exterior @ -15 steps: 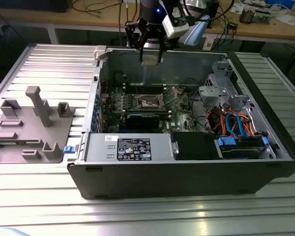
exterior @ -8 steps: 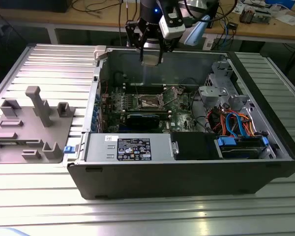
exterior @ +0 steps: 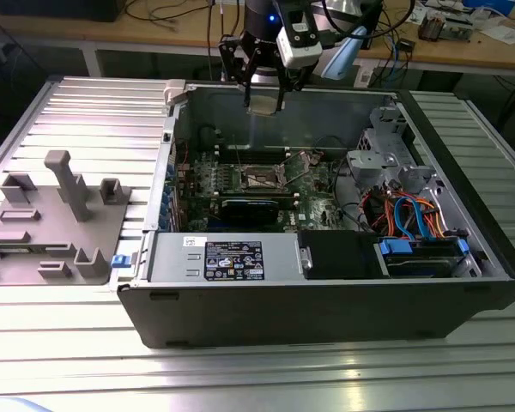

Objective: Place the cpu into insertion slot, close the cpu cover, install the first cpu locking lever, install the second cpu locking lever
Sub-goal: 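Place the cpu into insertion slot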

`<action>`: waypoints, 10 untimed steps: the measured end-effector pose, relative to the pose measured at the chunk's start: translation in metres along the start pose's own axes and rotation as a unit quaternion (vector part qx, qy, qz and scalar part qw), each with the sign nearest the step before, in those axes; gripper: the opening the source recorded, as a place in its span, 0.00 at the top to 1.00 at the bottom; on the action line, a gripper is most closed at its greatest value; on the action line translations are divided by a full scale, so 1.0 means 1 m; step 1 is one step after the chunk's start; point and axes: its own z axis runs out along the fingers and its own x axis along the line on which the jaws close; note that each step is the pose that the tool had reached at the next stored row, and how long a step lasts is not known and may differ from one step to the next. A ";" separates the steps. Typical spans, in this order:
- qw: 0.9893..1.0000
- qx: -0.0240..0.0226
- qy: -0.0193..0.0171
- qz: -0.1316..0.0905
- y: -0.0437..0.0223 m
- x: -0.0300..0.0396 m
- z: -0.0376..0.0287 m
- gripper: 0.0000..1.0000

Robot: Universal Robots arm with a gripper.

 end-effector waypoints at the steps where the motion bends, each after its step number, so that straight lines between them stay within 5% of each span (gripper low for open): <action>1: 1.000 0.000 0.000 0.000 0.0000 0.0000 0.0000 0.46; 6: 1.000 0.000 -0.001 0.006 0.0000 0.0000 0.0000 0.46; 10: 0.997 -0.001 -0.006 0.071 0.0000 0.0000 0.0004 0.46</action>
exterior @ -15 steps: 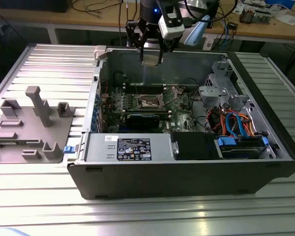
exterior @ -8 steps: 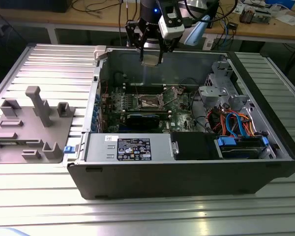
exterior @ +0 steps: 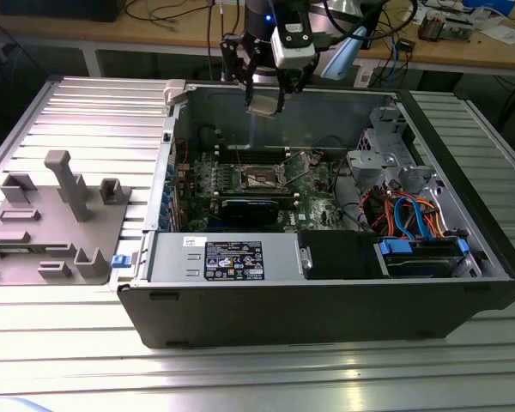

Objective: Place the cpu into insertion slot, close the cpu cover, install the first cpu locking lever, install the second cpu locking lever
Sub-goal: 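Place the cpu into insertion slot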

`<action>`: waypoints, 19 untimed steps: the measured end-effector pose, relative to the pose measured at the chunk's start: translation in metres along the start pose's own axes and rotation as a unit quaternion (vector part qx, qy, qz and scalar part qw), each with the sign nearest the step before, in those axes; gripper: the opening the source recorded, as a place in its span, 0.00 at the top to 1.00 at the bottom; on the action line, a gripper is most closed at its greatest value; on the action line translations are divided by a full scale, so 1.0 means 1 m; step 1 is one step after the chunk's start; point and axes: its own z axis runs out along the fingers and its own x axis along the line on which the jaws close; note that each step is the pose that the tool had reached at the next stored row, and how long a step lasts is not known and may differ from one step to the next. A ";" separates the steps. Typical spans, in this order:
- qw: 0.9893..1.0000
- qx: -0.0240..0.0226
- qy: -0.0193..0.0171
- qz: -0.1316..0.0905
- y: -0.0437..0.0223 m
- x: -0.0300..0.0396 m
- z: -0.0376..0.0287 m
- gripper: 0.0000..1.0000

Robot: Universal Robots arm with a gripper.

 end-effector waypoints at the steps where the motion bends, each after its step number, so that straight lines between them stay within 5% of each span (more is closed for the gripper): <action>1: 1.000 0.000 -0.001 0.015 0.0000 0.0000 0.0001 0.46; 11: 1.000 0.000 -0.003 0.030 0.0000 0.0000 0.0002 0.46; 16: 0.997 0.000 -0.007 0.074 -0.0001 0.0000 0.0007 0.46; 19: 0.997 -0.001 -0.007 0.082 -0.0005 0.0014 0.0009 0.46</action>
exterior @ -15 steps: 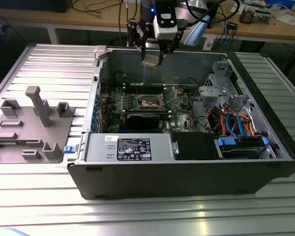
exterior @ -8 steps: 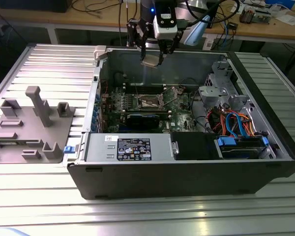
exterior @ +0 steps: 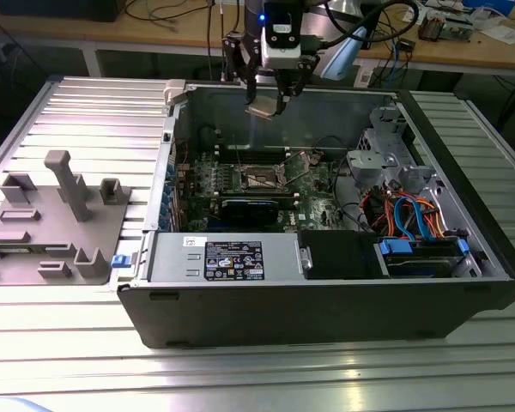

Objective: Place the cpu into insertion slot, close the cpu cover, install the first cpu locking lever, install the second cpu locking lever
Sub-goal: 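Place the cpu into insertion slot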

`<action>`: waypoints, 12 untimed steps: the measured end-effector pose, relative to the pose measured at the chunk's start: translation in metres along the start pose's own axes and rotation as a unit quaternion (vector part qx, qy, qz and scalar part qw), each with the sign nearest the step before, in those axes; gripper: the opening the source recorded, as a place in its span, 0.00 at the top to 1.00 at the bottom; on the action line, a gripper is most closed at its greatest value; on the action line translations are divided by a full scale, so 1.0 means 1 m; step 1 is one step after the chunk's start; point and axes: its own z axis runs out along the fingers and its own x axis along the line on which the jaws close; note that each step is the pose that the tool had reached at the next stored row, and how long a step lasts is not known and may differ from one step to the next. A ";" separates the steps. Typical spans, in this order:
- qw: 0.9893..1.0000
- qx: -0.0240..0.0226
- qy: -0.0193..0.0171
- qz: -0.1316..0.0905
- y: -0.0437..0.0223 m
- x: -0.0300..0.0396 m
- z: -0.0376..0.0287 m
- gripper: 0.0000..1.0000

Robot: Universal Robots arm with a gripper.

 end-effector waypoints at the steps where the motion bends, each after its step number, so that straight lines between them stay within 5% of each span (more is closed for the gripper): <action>1: 1.000 0.000 0.000 0.000 -0.0001 0.0001 0.0000 0.46; 7: 0.999 0.005 -0.006 0.031 -0.0004 0.0001 0.0012 0.46; 12: 0.997 0.005 -0.009 0.073 -0.0004 0.0000 0.0026 0.46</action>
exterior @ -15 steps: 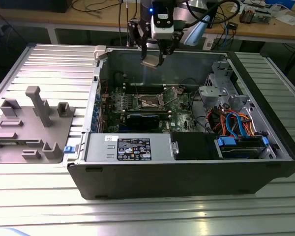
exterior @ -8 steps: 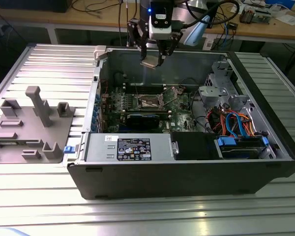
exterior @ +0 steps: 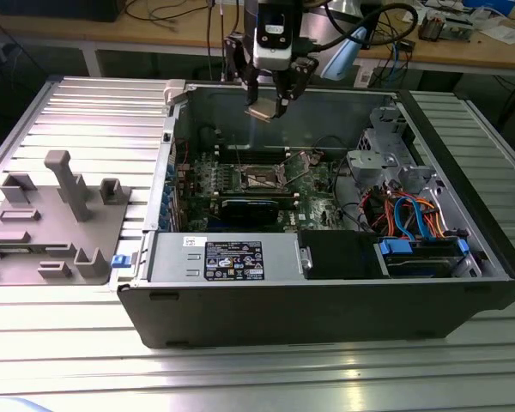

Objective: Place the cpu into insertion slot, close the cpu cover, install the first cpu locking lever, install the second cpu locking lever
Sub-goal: 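Place the cpu into insertion slot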

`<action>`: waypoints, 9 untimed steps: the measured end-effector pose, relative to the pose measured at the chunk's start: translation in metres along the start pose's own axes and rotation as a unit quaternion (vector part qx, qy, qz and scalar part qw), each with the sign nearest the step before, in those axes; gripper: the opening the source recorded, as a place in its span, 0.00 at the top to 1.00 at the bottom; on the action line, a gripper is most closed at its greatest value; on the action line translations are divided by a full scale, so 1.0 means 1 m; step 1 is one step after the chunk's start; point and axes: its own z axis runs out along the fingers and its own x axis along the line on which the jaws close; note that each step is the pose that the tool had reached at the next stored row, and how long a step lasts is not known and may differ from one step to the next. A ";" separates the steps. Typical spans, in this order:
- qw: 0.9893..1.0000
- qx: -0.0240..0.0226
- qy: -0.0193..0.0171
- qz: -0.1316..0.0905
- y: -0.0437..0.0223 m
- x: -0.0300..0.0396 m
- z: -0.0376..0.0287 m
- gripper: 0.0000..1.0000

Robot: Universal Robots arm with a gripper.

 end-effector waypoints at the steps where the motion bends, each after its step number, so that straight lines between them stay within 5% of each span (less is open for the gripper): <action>1: 1.000 0.000 0.000 0.003 0.0000 0.0000 0.0004 0.46; 5: 1.000 0.001 0.001 0.004 -0.0001 0.0000 0.0017 0.46; 9: 1.000 0.008 -0.004 0.004 -0.0003 0.0000 0.0032 0.46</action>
